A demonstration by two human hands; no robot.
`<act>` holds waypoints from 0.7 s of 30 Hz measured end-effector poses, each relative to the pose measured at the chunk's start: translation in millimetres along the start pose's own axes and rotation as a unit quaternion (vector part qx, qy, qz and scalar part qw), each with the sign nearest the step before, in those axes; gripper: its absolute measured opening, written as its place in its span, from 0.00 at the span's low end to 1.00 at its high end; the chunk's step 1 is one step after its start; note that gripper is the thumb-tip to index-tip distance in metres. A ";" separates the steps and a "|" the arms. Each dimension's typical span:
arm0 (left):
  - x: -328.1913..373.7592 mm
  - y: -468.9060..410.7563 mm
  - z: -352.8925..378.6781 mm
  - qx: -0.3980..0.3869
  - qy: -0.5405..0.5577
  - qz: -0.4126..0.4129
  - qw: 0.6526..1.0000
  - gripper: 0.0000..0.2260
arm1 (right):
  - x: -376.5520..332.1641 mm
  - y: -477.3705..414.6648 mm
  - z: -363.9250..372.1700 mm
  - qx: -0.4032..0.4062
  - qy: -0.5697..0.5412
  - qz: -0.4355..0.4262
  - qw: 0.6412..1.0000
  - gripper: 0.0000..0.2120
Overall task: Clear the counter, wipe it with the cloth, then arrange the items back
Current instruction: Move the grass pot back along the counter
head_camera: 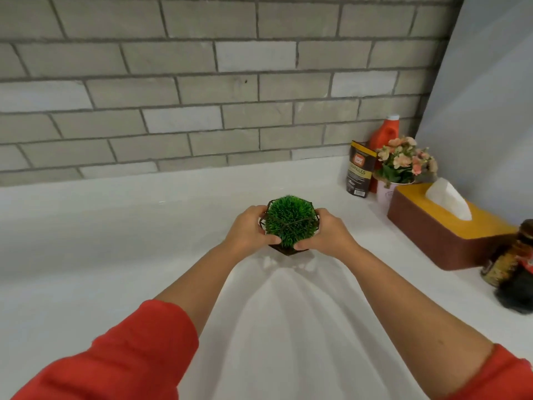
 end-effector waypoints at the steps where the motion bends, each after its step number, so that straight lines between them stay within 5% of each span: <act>1: -10.0 -5.1 -11.6 0.006 -0.004 -0.004 1.000 0.30 | -10.1 -10.8 10.4 -0.005 0.001 -0.004 1.000 0.38; 11: -111.4 -74.8 -105.1 0.048 -0.004 -0.040 0.998 0.29 | -92.6 -120.5 102.7 -0.033 -0.016 -0.028 0.999 0.38; 21: -169.0 -133.1 -115.9 0.037 -0.013 -0.050 0.998 0.28 | -101.3 -190.6 153.5 -0.006 0.004 -0.019 1.000 0.39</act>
Point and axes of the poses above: each hand's wrist, its own y-axis away from the middle knuckle, its own z-axis out of the palm, x = y × z, the point moved 8 cm from there along -y, towards the middle knuckle, and after that the axes turned 2 degrees about -z, right-handed, at the moved point
